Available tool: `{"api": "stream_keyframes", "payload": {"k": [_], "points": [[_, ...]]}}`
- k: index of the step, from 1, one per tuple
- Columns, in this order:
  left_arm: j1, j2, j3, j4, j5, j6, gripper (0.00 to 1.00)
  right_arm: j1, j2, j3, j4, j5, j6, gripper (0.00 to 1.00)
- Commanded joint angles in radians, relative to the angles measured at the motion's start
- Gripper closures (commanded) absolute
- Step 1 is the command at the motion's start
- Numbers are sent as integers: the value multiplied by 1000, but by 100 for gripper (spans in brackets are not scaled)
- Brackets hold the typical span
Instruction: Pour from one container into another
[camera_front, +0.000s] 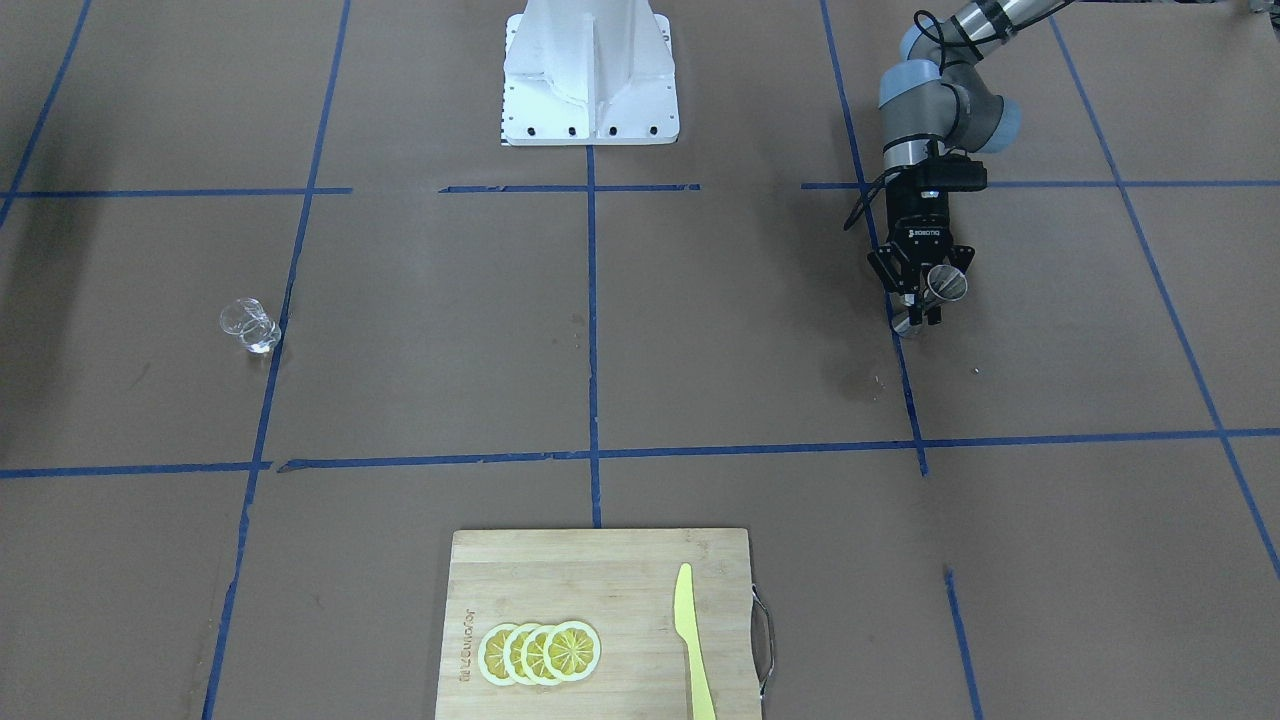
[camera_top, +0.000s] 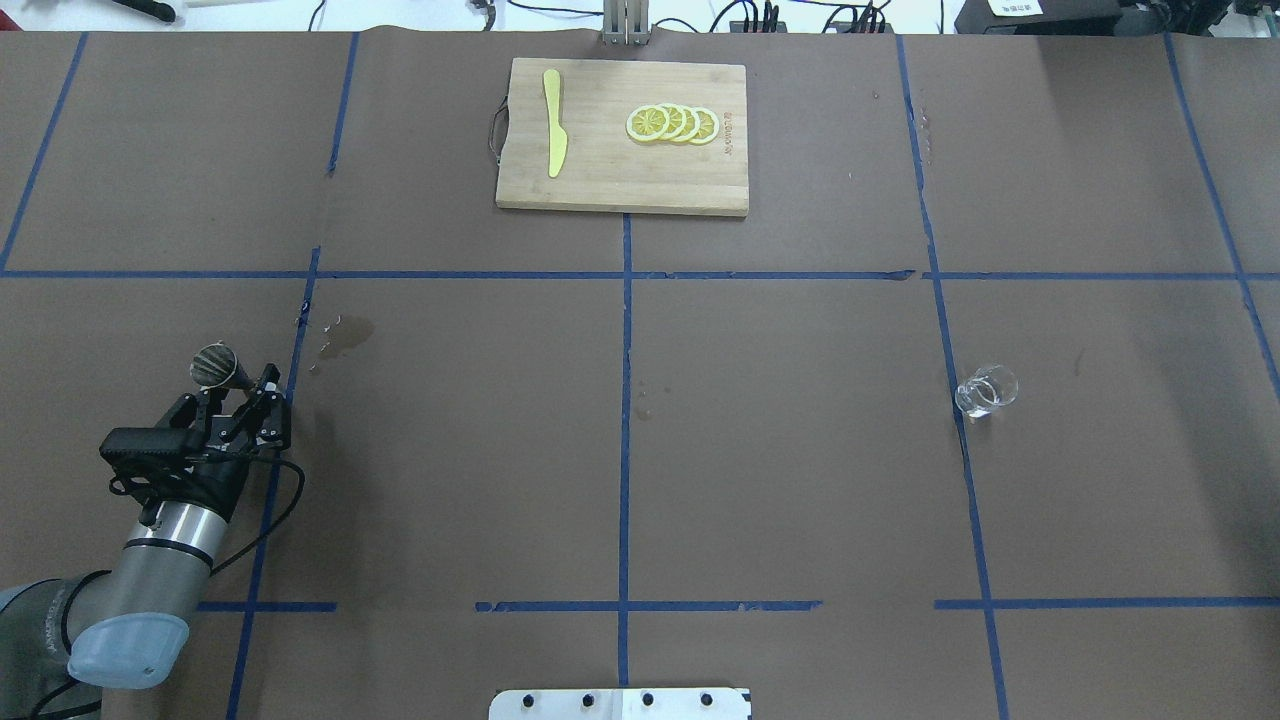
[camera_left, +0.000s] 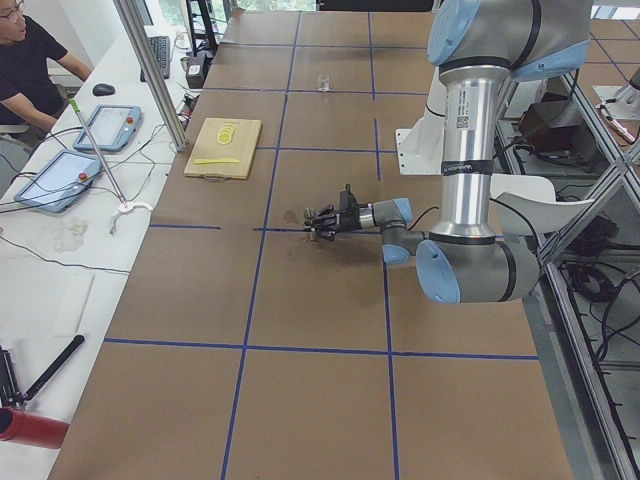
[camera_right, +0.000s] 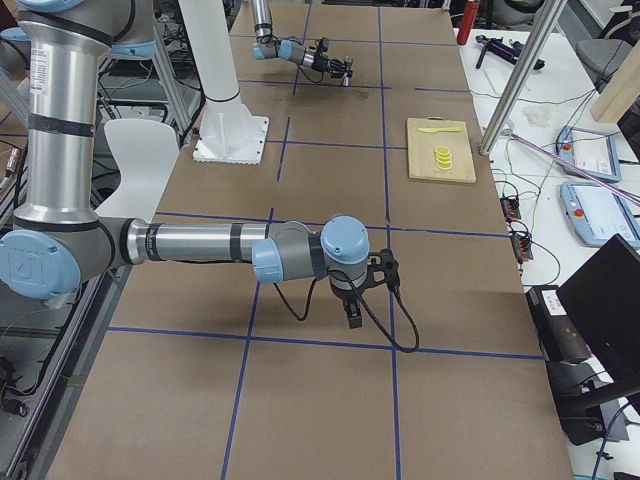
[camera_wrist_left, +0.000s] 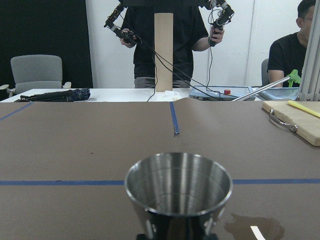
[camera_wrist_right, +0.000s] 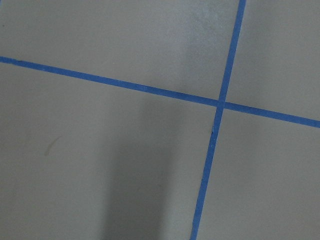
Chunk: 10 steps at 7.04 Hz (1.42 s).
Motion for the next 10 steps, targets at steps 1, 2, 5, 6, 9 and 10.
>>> {"api": "stream_keyframes", "payload": {"k": [1, 2, 5, 6, 9, 10], "points": [[-1, -5, -6, -8, 0, 2, 100, 0, 0, -1, -1, 0, 0, 0], [-4, -5, -7, -8, 2, 2, 100, 0, 0, -1, -1, 0, 0, 0], [-32, -18, -20, -57, 0, 153, 100, 0, -21, -27, 10, 73, 9, 0], [-34, -20, -20, -159, -17, 207, 100, 0, -23, -33, 65, 77, 9, 0], [-29, -40, -30, -174, -44, 336, 100, -68, -23, -32, 250, 92, 92, 0], [-29, -61, -40, -172, -43, 370, 100, -99, -23, -32, 338, 92, 203, 0]]}}
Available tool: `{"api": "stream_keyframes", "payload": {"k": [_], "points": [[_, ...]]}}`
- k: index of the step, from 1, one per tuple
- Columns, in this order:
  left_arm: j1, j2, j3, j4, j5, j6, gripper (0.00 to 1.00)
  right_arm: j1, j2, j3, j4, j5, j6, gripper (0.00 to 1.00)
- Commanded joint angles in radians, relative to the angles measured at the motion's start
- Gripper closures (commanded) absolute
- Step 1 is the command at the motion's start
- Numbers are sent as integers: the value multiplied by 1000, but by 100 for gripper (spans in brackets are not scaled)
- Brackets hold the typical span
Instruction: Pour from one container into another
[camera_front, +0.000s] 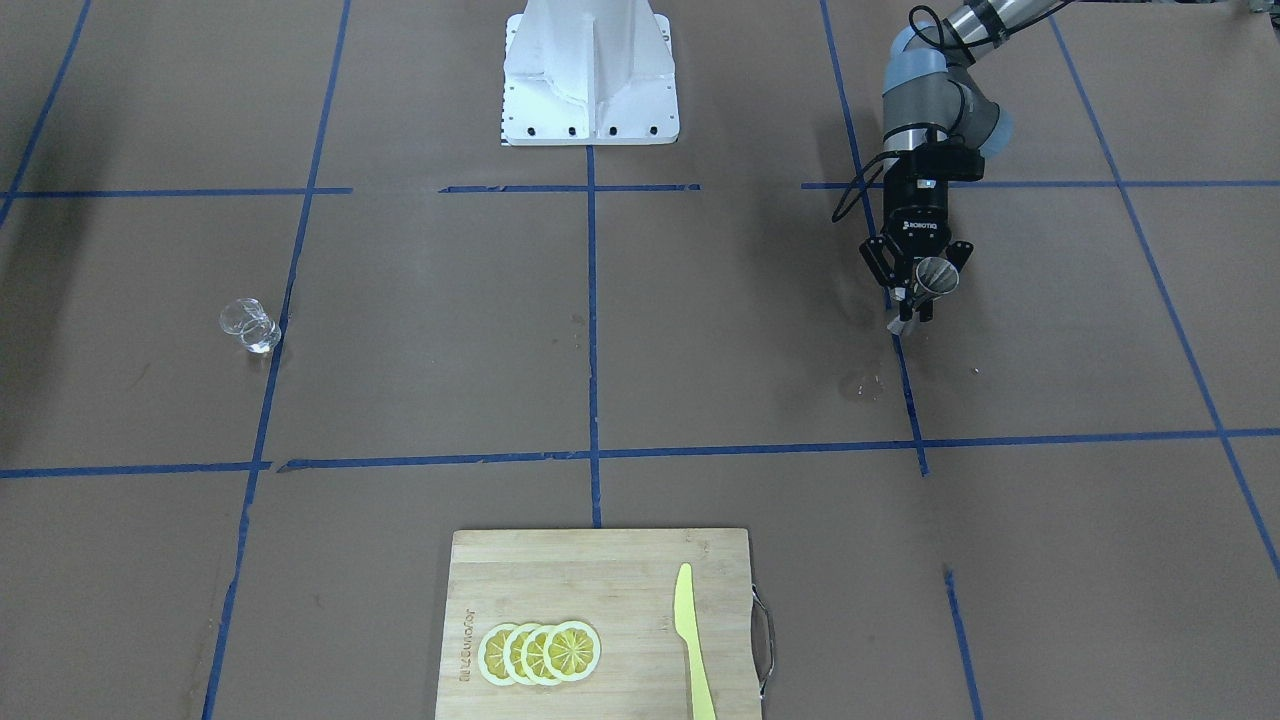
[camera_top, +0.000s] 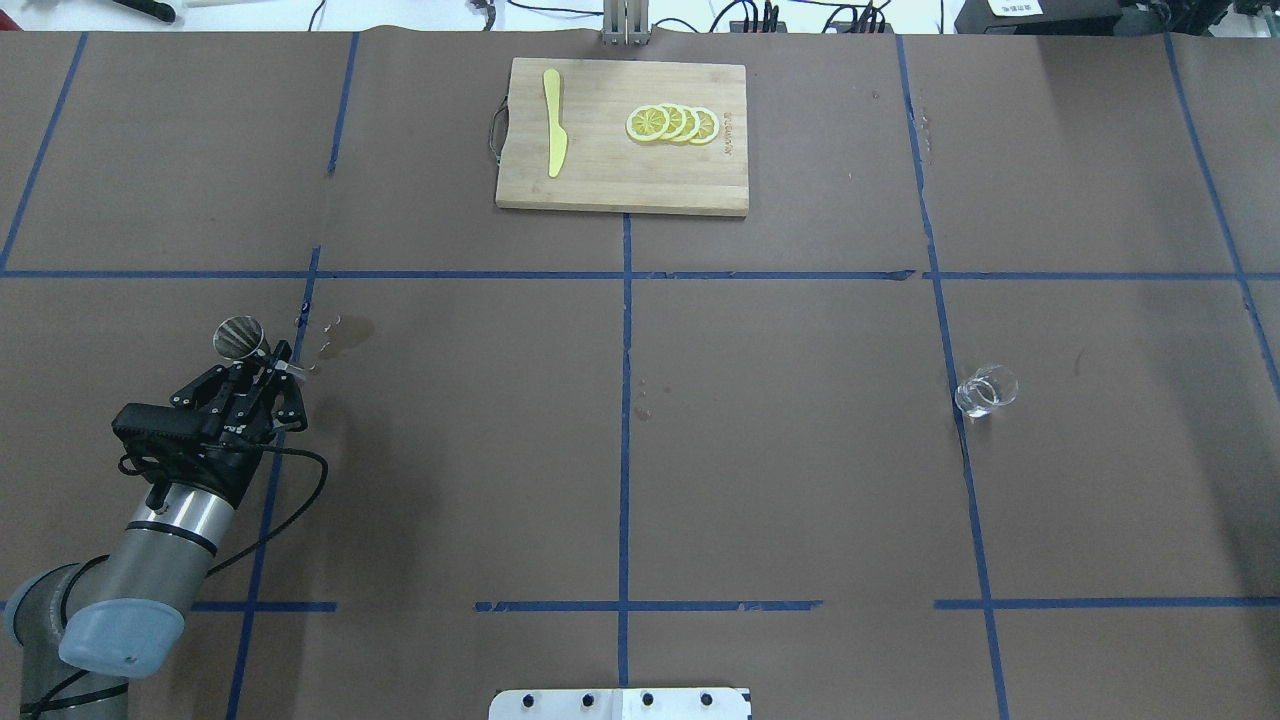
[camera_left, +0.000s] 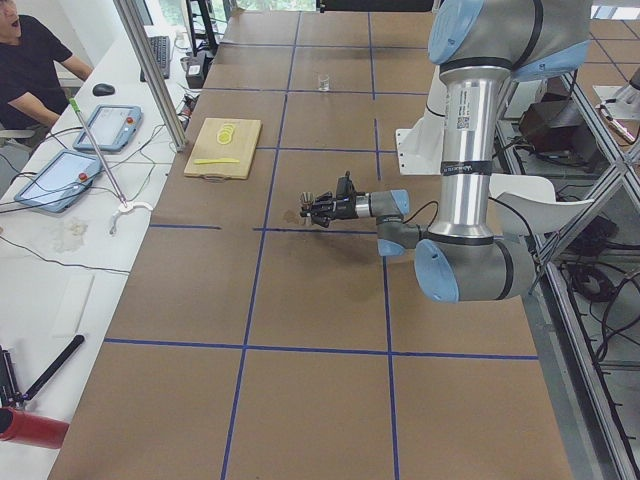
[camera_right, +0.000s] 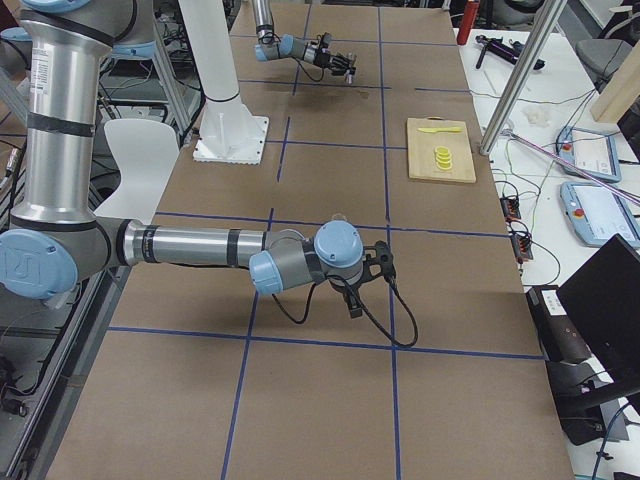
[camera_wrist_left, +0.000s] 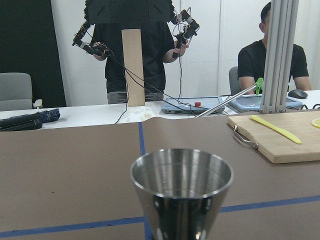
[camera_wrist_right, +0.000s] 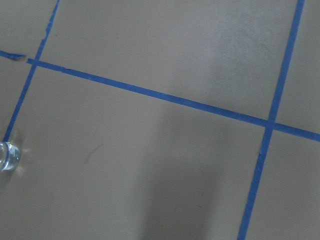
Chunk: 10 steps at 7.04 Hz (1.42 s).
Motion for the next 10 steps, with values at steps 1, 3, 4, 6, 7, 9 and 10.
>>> {"api": "stream_keyframes", "payload": {"k": [1, 3, 4, 6, 7, 9, 10], "points": [[2, -26, -6, 0, 4, 53, 100, -103, -11, -1, 280, -7, 278, 0], [10, -49, -10, -18, -3, 90, 100, -184, -31, -1, 592, -39, 588, 0], [11, -95, -10, -21, 5, 116, 100, -258, -55, 2, 704, -143, 662, 0], [13, -149, -3, -26, 8, 116, 100, -407, -77, 15, 805, -324, 787, 0], [17, -152, 0, -45, -4, 115, 100, -469, -86, 66, 807, -390, 848, 0], [27, -164, 0, -59, -48, 118, 100, -627, -150, 144, 805, -571, 926, 0], [25, -177, 5, -56, -52, 118, 100, -759, -167, 159, 805, -743, 980, 0]]}}
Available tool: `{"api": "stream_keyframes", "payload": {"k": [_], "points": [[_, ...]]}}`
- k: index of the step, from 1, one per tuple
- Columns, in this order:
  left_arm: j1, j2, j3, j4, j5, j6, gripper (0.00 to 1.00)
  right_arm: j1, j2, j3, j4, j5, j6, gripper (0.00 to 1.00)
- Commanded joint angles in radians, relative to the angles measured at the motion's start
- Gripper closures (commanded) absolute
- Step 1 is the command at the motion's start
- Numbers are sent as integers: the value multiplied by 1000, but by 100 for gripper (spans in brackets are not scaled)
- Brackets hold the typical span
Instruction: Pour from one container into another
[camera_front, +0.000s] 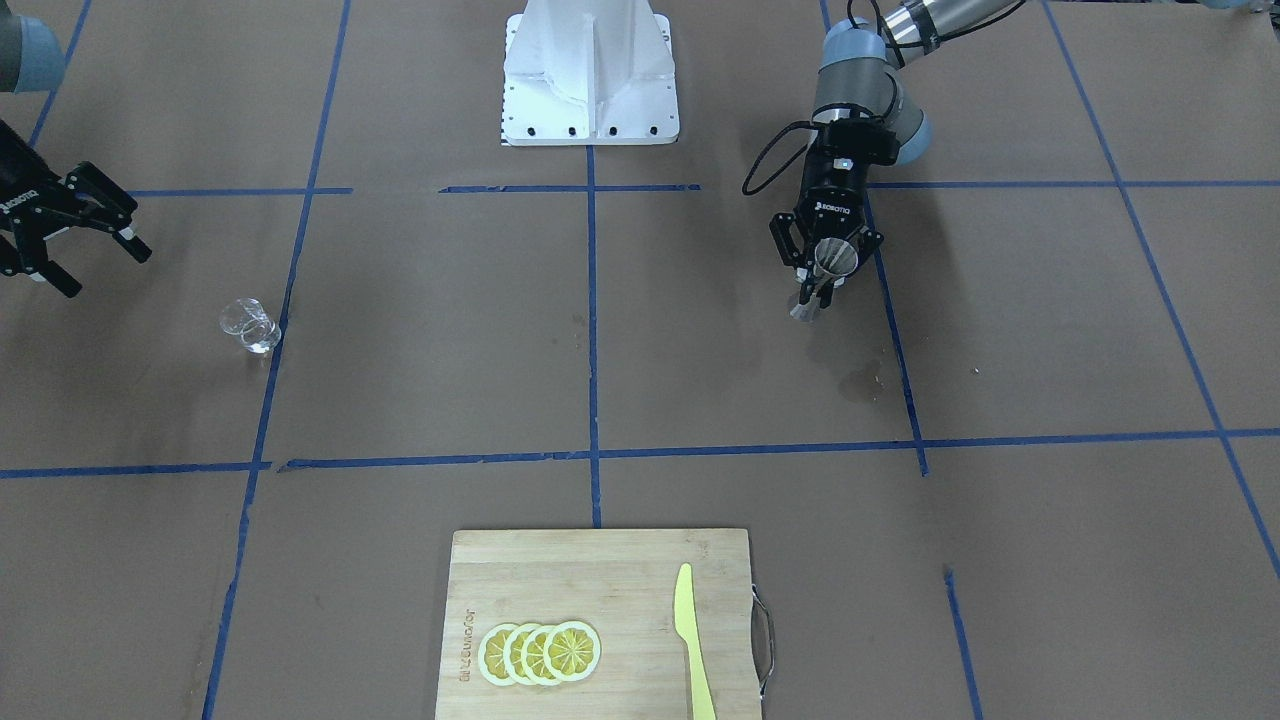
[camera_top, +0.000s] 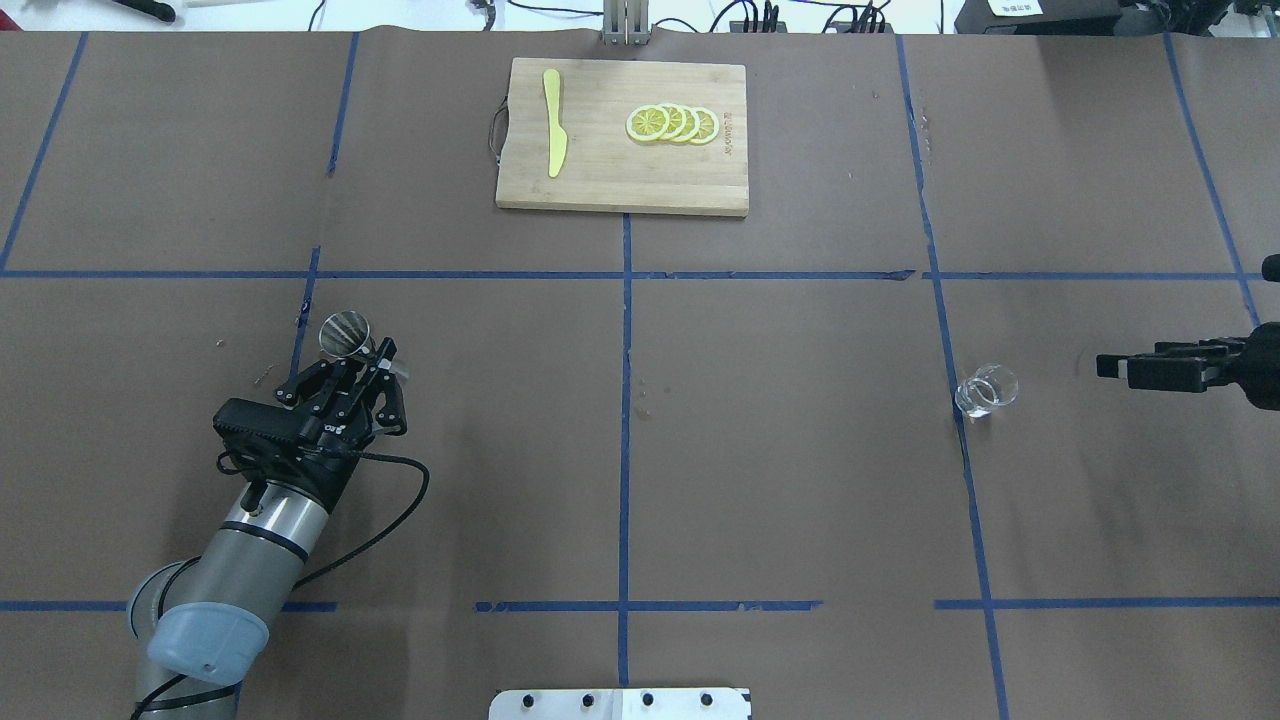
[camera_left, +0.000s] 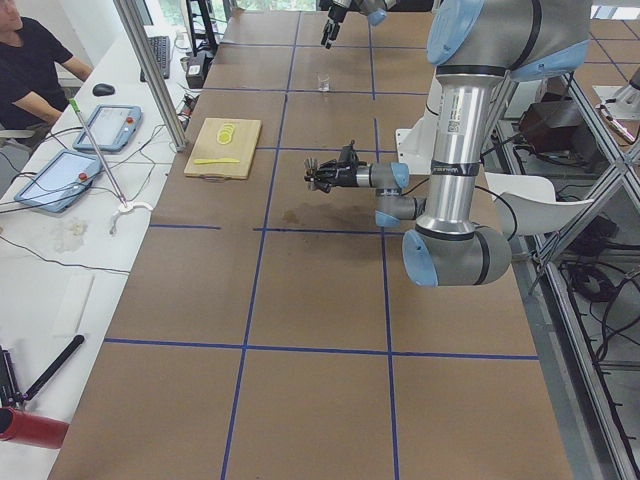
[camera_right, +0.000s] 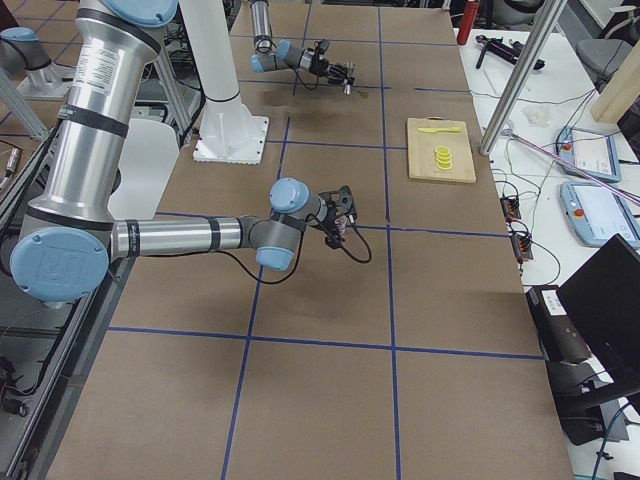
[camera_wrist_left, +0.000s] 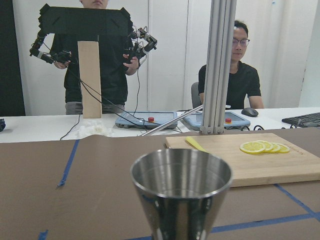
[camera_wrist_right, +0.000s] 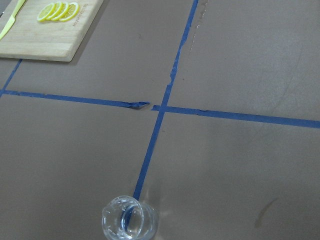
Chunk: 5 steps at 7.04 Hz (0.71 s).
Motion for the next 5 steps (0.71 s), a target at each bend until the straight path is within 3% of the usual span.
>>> {"api": "stream_keyframes", "payload": {"k": [1, 3, 5], "points": [[0, -22, 4, 2, -22, 58, 100, -245, -29, 53, 1, -309, 135, 0], [-4, -56, 6, 0, -24, 108, 100, -561, -61, 70, -13, -814, 158, 0], [-5, -56, 12, -1, -24, 106, 100, -788, -49, 68, -182, -1233, 164, 0]]}}
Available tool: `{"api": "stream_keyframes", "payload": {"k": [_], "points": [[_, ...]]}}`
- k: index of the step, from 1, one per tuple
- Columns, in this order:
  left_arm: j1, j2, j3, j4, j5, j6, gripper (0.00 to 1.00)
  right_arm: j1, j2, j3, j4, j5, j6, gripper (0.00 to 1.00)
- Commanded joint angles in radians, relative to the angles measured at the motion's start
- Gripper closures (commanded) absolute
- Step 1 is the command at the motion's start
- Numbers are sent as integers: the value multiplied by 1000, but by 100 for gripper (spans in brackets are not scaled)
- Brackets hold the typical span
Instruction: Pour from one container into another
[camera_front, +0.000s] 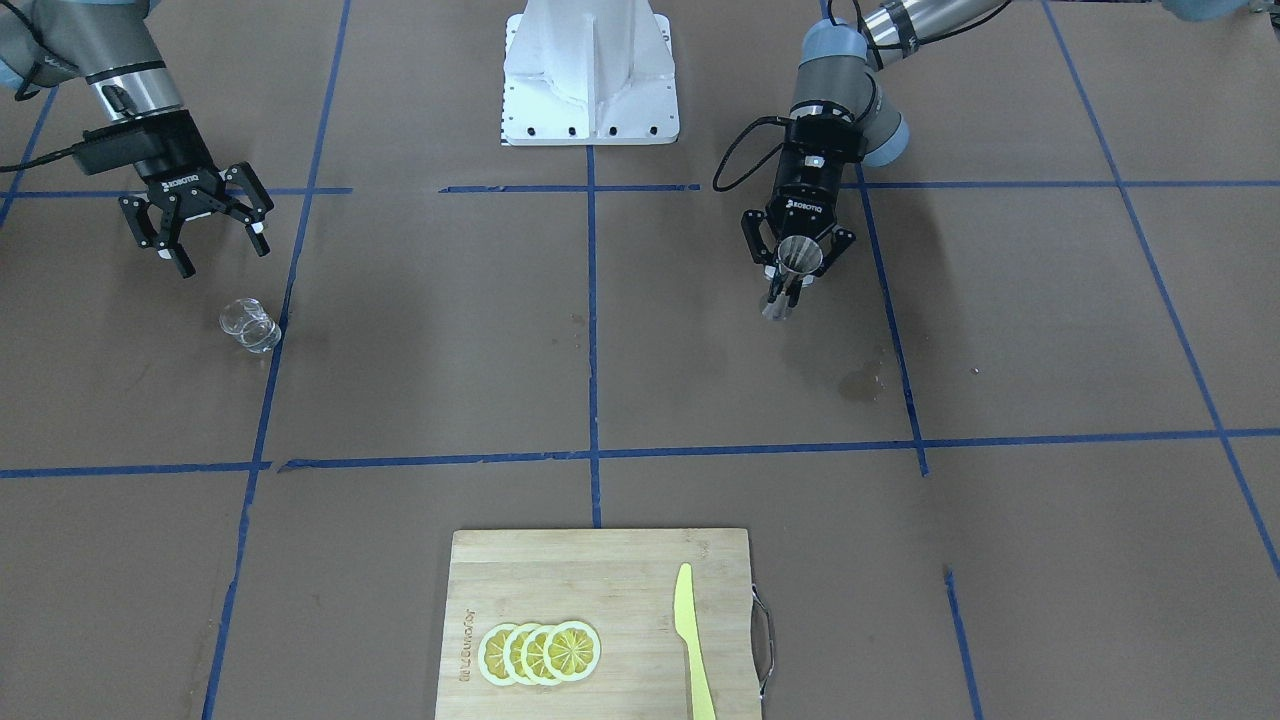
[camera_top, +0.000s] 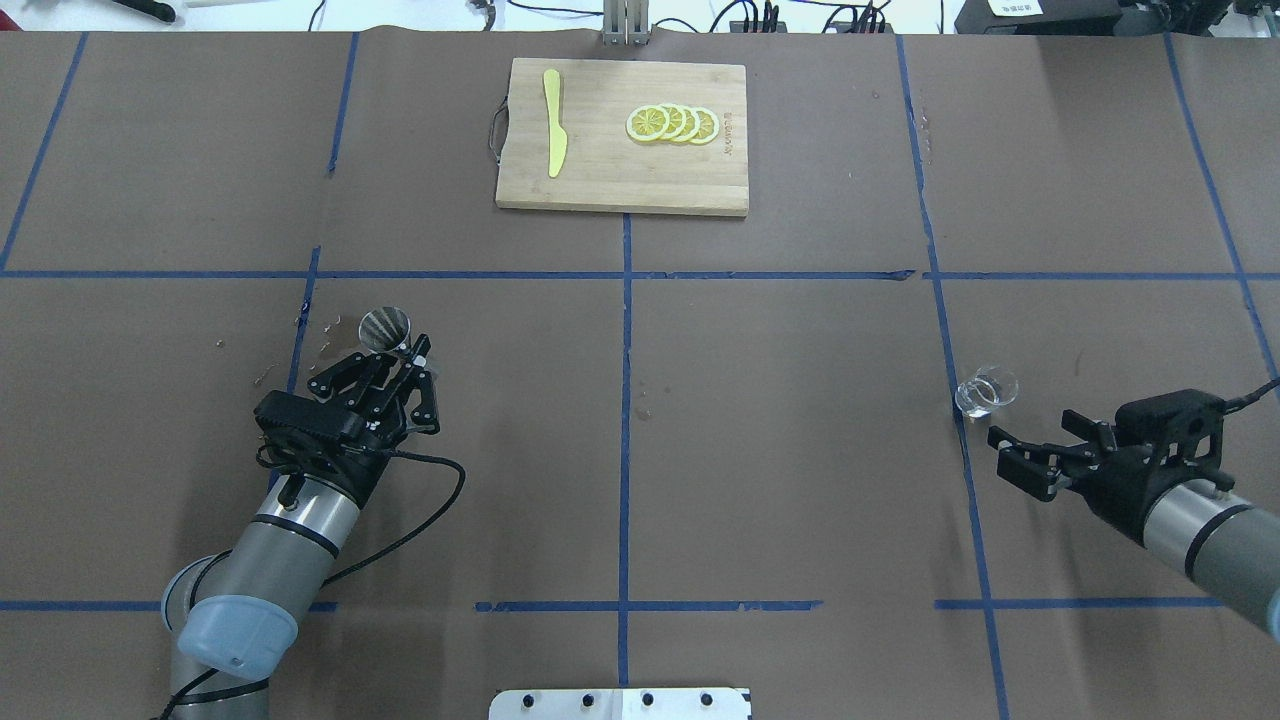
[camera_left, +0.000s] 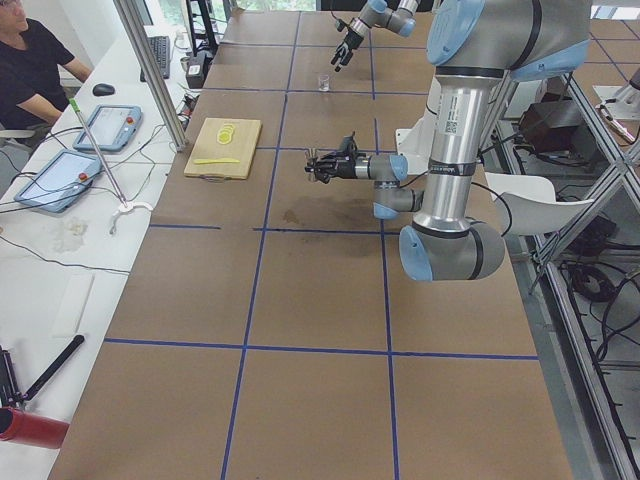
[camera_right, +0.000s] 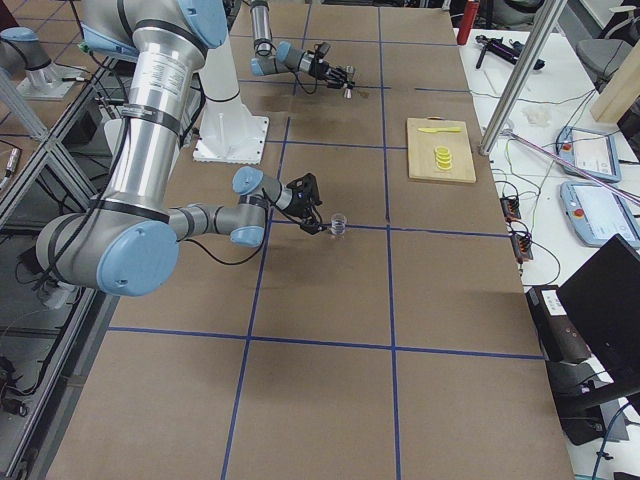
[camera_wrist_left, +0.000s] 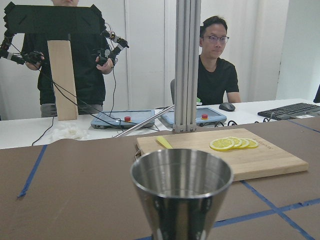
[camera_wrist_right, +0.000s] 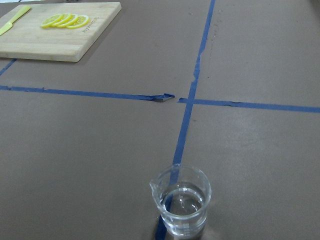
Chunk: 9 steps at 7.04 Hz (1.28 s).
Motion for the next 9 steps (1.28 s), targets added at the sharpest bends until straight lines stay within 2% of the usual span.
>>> {"api": "stream_keyframes", "payload": {"k": [1, 2, 3, 7, 9], "points": [[-1, -3, 4, -1, 0, 1, 100, -166, 38, -19, -128, -316, 69, 0], [-3, -4, 2, -3, -2, -5, 100, -168, 87, -104, -128, -382, 139, 1], [-4, -4, 2, -3, -2, -7, 100, -165, 160, -151, -124, -428, 147, 2], [-4, -4, 2, -4, -8, -8, 100, -101, 179, -220, -124, -446, 202, 4], [-6, -4, 2, -4, -8, -10, 100, -74, 262, -303, -124, -440, 220, 5]]}}
